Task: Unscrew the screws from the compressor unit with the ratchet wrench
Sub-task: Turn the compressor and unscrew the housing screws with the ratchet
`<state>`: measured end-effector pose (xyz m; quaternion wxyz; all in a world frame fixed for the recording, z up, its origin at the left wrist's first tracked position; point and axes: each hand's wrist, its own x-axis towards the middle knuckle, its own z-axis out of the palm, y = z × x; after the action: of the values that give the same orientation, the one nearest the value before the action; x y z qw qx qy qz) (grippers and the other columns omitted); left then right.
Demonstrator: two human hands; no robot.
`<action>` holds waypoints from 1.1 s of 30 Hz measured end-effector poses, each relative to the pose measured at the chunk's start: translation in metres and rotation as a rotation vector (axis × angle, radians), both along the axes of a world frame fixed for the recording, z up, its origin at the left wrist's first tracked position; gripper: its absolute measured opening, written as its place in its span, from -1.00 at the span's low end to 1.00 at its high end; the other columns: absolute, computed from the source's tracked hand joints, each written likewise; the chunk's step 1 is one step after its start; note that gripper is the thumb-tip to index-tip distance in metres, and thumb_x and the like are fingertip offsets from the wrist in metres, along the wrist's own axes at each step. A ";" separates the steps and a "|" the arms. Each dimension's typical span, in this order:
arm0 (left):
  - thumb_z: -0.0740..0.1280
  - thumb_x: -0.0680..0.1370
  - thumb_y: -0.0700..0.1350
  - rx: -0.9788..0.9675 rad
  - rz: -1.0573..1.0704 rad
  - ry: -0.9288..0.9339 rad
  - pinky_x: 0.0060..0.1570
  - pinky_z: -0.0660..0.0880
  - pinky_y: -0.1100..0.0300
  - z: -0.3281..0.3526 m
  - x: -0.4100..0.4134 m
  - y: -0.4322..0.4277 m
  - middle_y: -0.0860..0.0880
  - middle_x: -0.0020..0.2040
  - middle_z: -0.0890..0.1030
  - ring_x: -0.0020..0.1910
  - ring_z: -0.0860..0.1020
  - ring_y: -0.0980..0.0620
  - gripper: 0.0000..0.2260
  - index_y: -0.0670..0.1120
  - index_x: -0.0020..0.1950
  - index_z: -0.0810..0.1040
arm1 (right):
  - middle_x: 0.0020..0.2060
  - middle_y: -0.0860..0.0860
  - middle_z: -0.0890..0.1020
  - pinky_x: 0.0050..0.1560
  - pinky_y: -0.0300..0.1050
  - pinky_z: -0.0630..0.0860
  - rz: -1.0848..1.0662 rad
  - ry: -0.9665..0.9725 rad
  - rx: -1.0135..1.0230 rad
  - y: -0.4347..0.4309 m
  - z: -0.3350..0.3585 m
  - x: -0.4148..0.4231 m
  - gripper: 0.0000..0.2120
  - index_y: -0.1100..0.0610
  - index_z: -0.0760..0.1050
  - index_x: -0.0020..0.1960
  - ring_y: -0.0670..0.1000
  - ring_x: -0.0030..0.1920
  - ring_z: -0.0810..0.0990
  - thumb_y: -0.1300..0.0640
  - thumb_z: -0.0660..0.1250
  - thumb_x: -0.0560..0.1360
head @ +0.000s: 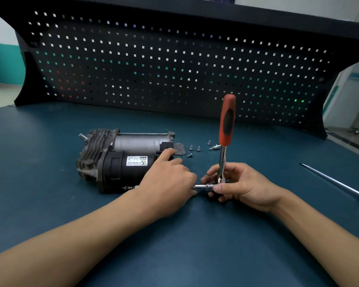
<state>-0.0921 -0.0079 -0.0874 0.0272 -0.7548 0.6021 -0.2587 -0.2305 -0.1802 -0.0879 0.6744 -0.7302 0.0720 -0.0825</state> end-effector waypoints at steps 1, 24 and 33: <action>0.17 0.61 0.21 -0.003 -0.002 0.002 0.37 0.00 -0.02 0.000 0.000 0.000 0.05 -0.05 0.66 0.04 0.52 -0.05 -0.70 0.04 -0.06 0.55 | 0.07 0.16 0.70 -0.25 -0.15 0.62 0.001 -0.002 -0.013 0.001 0.000 0.000 -0.69 -0.01 0.68 -0.03 0.11 -0.13 0.70 0.17 0.58 0.25; 0.14 0.63 0.21 -0.031 -0.005 0.011 0.31 -0.01 -0.01 0.000 0.000 -0.005 0.02 -0.09 0.67 0.01 0.53 -0.03 -0.67 0.04 -0.06 0.57 | 0.09 0.08 0.71 -0.16 -0.10 0.59 -0.023 -0.049 -0.191 0.006 0.001 -0.002 -0.76 0.01 0.73 -0.11 0.04 -0.02 0.66 0.29 0.50 0.31; 0.17 0.62 0.19 -0.045 0.016 0.024 0.28 0.04 0.01 0.003 -0.002 -0.006 -0.01 -0.12 0.66 0.02 0.54 -0.06 -0.68 0.01 -0.07 0.57 | 0.04 0.09 0.72 -0.26 -0.19 0.60 -0.073 0.007 0.004 0.003 -0.001 0.003 -0.64 0.24 0.61 0.13 0.03 -0.11 0.69 0.20 0.46 0.35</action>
<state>-0.0937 -0.0139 -0.0847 0.0054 -0.7632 0.5903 -0.2629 -0.2271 -0.1770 -0.0888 0.6721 -0.7260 0.1012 -0.1043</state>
